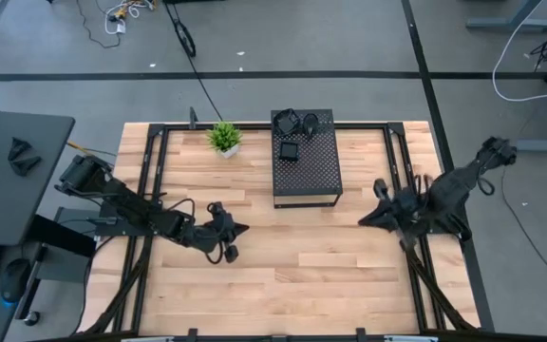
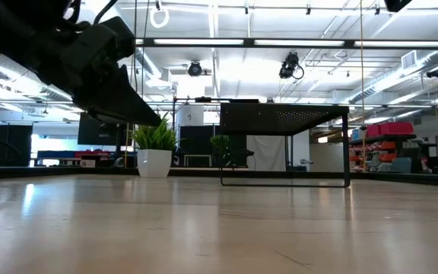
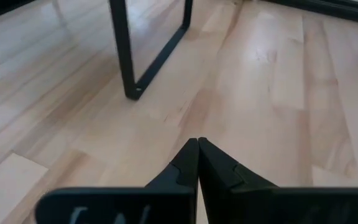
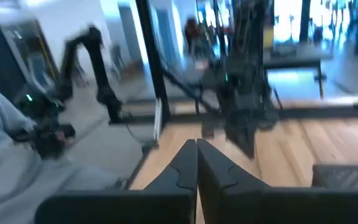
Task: Pick & Place Mini shaped plates
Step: Return to Home Position
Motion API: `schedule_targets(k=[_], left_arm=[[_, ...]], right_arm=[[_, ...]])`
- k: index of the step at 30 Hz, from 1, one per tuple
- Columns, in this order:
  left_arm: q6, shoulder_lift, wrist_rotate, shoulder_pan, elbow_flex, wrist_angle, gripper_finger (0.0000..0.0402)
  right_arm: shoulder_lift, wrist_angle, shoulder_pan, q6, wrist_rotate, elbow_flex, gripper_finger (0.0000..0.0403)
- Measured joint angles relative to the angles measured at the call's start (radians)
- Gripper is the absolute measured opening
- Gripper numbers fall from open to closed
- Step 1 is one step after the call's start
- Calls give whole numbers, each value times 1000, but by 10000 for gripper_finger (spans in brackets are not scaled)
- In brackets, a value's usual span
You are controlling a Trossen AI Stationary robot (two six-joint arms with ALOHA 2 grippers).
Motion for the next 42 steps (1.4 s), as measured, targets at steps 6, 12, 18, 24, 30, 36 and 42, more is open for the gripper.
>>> schedule_targets(k=[6, 12, 18, 24, 30, 36, 42], left_arm=[[9, 0, 31, 39, 0, 5, 12], [71, -4, 118, 80, 0, 44, 12], [135, -93, 130, 98, 1, 44, 11], [166, -209, 130, 78, 1, 1, 11], [197, -244, 121, 57, 1, -7, 11], [185, -243, 120, 45, 1, -26, 11], [175, -246, 120, 32, 1, -39, 12]], right_arm=[[-155, 106, -217, -70, -229, -152, 4], [-218, 156, -389, -80, -411, -242, 4], [-308, 161, -508, -80, -486, -322, 4], [-496, 119, -561, -53, -503, -410, 4], [-559, 58, -583, -67, -501, -442, 6], [-562, 49, -614, -95, -482, -467, 7], [-562, 129, -644, -74, -482, -566, 8]])
